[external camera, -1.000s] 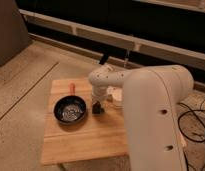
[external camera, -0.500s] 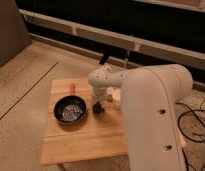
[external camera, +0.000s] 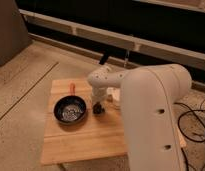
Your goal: Place the eraser on the white sponge
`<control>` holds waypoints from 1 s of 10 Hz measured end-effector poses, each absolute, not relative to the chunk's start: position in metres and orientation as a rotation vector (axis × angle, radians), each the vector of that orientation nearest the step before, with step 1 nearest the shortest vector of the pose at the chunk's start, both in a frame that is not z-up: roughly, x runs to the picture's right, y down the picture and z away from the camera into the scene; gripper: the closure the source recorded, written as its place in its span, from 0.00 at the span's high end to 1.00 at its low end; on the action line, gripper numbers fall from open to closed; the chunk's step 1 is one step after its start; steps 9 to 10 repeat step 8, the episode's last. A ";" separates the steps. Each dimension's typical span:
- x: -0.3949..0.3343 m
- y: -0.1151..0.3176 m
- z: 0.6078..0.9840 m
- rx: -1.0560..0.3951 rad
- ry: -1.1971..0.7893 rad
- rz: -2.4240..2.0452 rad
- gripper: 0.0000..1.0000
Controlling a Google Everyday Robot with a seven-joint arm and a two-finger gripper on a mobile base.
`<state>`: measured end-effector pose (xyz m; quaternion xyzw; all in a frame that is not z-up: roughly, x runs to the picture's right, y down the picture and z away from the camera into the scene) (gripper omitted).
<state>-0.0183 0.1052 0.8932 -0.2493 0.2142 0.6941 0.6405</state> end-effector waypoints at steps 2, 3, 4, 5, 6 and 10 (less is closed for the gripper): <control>-0.017 0.104 0.893 -0.565 0.482 1.587 0.80; -0.019 0.100 0.893 -0.562 0.463 1.594 0.80; -0.020 0.097 0.892 -0.558 0.450 1.597 0.80; -0.022 0.093 0.890 -0.551 0.429 1.599 0.80; -0.024 0.086 0.887 -0.537 0.394 1.599 0.80; -0.032 0.066 0.879 -0.491 0.307 1.591 0.80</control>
